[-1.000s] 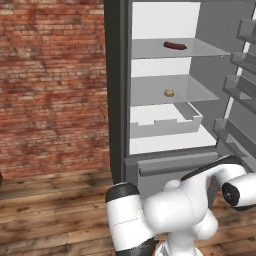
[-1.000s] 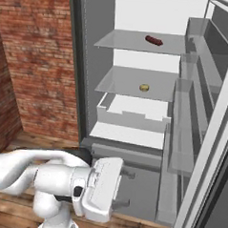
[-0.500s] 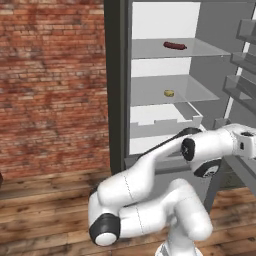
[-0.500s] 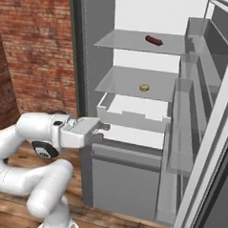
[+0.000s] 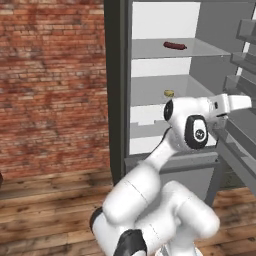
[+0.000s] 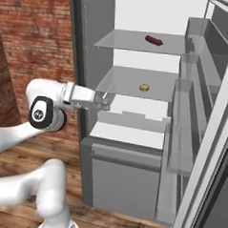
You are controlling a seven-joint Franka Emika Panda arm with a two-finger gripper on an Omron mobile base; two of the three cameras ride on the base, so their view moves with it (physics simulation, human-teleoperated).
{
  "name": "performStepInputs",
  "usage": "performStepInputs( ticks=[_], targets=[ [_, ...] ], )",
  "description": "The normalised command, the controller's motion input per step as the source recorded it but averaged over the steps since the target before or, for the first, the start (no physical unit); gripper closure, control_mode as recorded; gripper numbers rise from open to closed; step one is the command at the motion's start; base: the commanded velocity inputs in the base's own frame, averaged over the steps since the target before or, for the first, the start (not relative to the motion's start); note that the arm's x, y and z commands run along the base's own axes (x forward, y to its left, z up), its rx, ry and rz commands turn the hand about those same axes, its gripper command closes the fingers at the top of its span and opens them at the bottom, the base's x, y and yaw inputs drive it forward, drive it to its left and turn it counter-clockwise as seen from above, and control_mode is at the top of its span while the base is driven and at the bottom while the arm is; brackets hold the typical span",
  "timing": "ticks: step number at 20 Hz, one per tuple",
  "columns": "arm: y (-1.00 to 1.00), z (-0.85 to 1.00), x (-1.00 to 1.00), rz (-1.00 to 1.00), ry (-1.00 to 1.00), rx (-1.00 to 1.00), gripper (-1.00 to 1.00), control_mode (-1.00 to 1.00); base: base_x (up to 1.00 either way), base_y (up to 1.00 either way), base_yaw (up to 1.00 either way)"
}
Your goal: Retrieve the sausage and cheese from the fridge and place them on the cutting board on the counter.
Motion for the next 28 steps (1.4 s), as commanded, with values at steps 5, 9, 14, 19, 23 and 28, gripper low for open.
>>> performStepInputs(
  ticks=[5, 9, 14, 19, 23, 28],
  targets=[
    [0.26, 0.07, 0.08, 0.04, -0.02, 0.26, -1.00, -1.00, 0.00, 0.00, 0.00],
    [0.10, 0.35, 0.21, 0.11, -0.03, 0.42, -1.00, -1.00, 0.00, 0.00, 0.00],
    [0.15, 0.20, 0.34, 0.20, -0.05, 0.42, -1.00, -1.00, 0.00, 0.00, 0.00],
    [0.44, 0.00, 0.36, 0.25, 0.02, 0.30, -1.00, -1.00, 0.00, 0.00, 0.00],
    [0.39, 0.00, 0.15, 0.39, 0.18, 0.24, -1.00, -1.00, 0.00, 0.00, 0.00],
    [0.34, -0.23, -0.01, 0.35, -0.04, 0.22, -1.00, -1.00, 0.00, 0.00, 0.00]
  ],
)
